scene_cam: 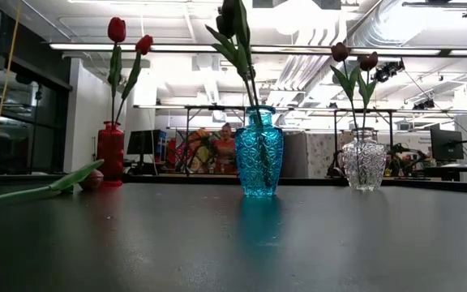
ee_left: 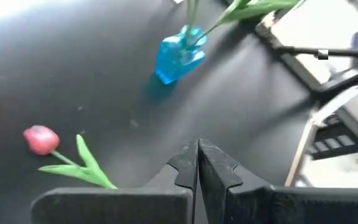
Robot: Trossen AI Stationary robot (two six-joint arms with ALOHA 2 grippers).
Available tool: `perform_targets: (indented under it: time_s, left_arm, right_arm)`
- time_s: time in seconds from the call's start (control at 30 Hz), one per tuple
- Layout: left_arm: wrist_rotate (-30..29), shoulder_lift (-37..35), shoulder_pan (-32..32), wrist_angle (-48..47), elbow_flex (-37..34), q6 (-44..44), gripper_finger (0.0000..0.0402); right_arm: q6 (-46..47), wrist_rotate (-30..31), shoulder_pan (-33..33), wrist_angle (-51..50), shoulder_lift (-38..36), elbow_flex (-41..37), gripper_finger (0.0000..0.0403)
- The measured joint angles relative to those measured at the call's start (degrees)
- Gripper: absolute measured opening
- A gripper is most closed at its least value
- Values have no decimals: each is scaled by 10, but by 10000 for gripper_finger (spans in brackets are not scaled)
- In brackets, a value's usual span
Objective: Sort flowers into vase by color
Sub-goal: Put the red tulip into the transparent flower vase
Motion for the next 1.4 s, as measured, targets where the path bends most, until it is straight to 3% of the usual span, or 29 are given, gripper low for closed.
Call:
perform_targets:
  time_s: [0.13, 0.27, 0.4, 0.6, 0.83, 0.9, 1.03, 1.17, 1.4]
  left_arm:
    - [-74, -40, -48, 0, -1, -24, 0]
    - [-110, -76, -59, 1, -1, -15, 0]
    - [-126, -98, -59, 3, -1, 0, 0]
    - [-179, -106, -59, 34, -1, 18, 0]
    - [-184, -106, -58, 48, -1, 50, 0]
    - [-184, -106, -58, 48, -1, 72, 0]
    - [-185, -106, -58, 48, -1, 105, 0]
    - [-184, -106, -58, 48, -1, 145, 0]
    - [-186, -105, -58, 47, -1, 165, 0]
  right_arm:
    - [170, 33, 77, -59, 31, 0, 243]
    - [277, -7, 127, -86, 85, 0, 243]
    - [273, -77, 150, -65, 148, 0, 243]
    - [218, -94, 146, -31, 243, 0, 243]
    - [277, -114, 133, 220, 342, 0, 243]
    - [315, -100, 132, 300, 365, 0, 243]
    - [379, -9, 130, 398, 407, 0, 243]
    - [417, 70, 120, 410, 434, 0, 243]
    - [385, 126, 92, 453, 457, 0, 243]
